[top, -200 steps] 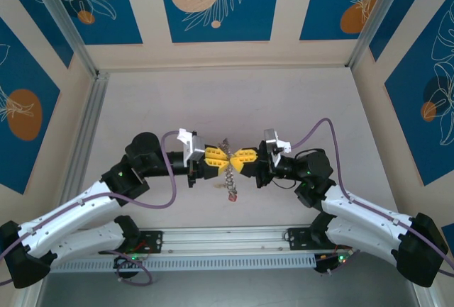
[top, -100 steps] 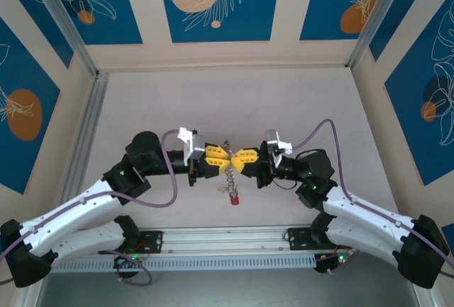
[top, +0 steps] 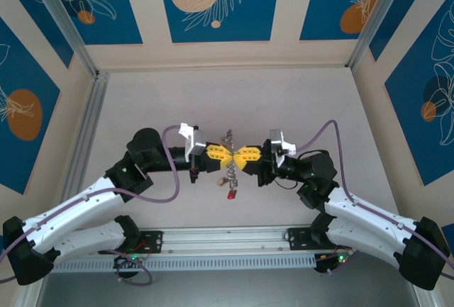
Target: Put the keys on the keyring
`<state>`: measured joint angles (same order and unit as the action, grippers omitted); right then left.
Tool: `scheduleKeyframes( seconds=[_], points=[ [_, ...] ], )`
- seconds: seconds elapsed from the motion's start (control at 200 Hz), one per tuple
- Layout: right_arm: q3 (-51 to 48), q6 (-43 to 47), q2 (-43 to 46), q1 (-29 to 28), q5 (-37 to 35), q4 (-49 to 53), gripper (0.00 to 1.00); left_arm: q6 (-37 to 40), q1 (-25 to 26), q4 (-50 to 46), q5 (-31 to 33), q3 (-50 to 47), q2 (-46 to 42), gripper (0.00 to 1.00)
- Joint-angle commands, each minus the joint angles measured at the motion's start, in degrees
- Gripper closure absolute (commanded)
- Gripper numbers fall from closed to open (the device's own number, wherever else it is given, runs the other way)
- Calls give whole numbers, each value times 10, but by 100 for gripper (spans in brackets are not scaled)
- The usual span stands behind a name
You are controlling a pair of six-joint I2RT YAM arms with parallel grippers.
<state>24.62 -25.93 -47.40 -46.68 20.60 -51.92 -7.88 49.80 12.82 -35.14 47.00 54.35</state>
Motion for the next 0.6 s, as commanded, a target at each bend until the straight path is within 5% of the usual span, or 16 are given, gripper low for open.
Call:
scheduleKeyframes(
  seconds=[0.0,0.225,0.595],
  points=[
    [7,17,0,-36,81,15,100,2,-10,27,61,28,29,100],
    [22,63,20,-43,62,111,100,46,-11,-98,88,70,27,100],
    [46,114,37,-44,28,233,86,106,-12,-257,111,121,25,100]
  ],
)
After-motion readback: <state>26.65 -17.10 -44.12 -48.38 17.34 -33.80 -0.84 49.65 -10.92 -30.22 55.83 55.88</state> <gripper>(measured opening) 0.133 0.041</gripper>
